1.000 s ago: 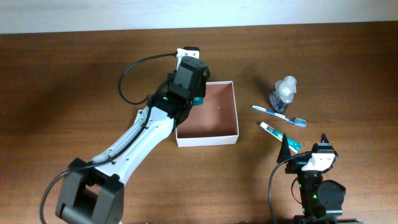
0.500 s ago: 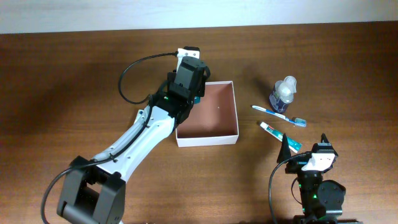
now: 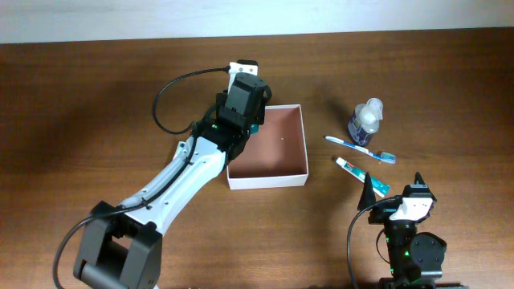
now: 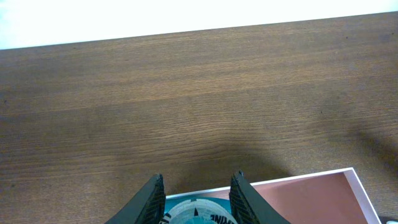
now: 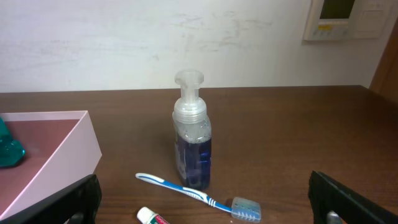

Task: Pack container
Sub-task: 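Lower the Listerine bottle into the box's left corner and release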

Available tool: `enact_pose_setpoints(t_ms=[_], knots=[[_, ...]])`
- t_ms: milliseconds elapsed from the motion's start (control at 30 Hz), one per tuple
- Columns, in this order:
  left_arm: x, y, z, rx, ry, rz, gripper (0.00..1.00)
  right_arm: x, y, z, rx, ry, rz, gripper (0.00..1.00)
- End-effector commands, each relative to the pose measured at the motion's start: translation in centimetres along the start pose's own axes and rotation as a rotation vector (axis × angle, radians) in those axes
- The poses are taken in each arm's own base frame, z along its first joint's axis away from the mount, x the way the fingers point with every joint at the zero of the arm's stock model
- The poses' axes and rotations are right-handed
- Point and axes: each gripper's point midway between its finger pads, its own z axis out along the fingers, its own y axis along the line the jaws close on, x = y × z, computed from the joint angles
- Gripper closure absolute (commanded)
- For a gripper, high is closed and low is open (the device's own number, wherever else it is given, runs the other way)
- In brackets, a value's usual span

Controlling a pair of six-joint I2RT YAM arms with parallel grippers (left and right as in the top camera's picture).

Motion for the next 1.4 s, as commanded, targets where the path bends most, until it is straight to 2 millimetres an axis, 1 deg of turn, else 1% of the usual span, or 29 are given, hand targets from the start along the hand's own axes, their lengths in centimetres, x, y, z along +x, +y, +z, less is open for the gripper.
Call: enact_pose_setpoints(t_ms=[0, 367, 700, 767, 800, 833, 1133, 1167, 1267, 1367], knots=[[-1.6, 0.2, -0.3, -0.016, -0.043, 0.001, 0.74, 0.2, 0.2, 0.0, -0.009, 0.002, 0.008, 0.01], [-0.1, 1.0, 1.7, -0.08, -0.02, 0.004, 0.74, 0.2, 0.2, 0.0, -0.009, 0.001, 0.007, 0.01], [-0.1, 1.8, 2.0, -0.092, -0.017, -0.054, 0.73, 0.2, 0.2, 0.0, -0.009, 0.002, 0.008, 0.01], [-0.1, 1.8, 2.0, -0.092, -0.017, -0.054, 0.5, 0.2, 0.2, 0.0, -0.009, 0.002, 0.007, 0.01], [-0.1, 1.8, 2.0, -0.092, -0.017, -0.054, 0.43, 0.2, 0.2, 0.0, -0.009, 0.001, 0.007, 0.01], [-0.1, 1.8, 2.0, -0.091, -0.017, -0.054, 0.39, 0.2, 0.2, 0.0, -0.009, 0.002, 0.007, 0.01], [-0.3, 1.9, 1.8, -0.09, -0.022, -0.055, 0.37, 0.2, 0.2, 0.0, -0.009, 0.002, 0.007, 0.01], [-0.5, 1.9, 1.6, -0.089, -0.027, -0.057, 0.35, 0.2, 0.2, 0.0, -0.009, 0.002, 0.008, 0.01], [-1.3, 2.0, 0.8, -0.084, -0.046, -0.065, 0.33, 0.2, 0.2, 0.0, -0.009, 0.001, 0.008, 0.01], [-2.5, 2.7, -0.4, -0.086, -0.07, -0.081, 0.33, 0.2, 0.2, 0.0, -0.009, 0.002, 0.008, 0.01]])
